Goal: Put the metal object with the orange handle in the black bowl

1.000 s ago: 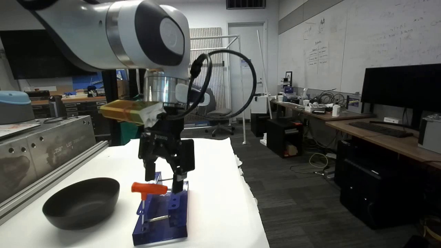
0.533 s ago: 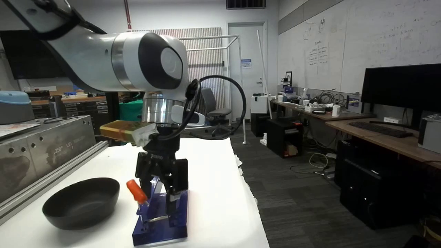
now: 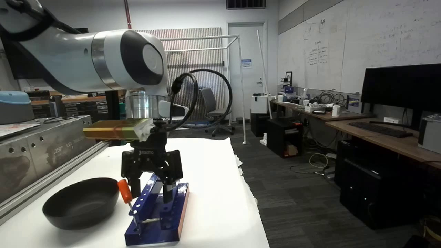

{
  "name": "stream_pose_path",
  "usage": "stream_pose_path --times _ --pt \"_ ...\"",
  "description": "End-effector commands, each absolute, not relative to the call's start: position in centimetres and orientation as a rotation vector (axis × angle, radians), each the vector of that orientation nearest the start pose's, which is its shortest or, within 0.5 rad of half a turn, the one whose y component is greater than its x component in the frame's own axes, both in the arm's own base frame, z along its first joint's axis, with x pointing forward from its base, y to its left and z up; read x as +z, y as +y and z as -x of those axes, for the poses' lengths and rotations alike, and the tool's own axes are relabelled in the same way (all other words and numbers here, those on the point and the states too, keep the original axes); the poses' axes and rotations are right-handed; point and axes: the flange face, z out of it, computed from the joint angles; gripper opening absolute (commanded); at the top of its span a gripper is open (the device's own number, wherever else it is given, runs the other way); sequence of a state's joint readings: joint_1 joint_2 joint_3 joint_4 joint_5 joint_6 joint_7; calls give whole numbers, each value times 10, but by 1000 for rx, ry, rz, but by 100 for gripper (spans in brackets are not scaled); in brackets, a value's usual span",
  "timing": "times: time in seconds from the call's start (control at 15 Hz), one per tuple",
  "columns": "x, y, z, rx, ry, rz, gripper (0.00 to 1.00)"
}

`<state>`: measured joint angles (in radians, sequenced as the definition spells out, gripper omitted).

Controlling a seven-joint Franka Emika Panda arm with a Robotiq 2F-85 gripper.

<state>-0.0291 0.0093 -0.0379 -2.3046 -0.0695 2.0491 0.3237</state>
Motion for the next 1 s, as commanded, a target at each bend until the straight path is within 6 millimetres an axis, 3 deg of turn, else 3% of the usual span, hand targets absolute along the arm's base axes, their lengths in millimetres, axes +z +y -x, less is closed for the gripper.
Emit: stream_pose_path --times 0.0,0.67,0.93 --pt "342 -30 -474 363 249 3214 100" --pt "367 -30 -462 347 -590 3108 100" --pt "371 -24 -454 370 -620 3012 100"
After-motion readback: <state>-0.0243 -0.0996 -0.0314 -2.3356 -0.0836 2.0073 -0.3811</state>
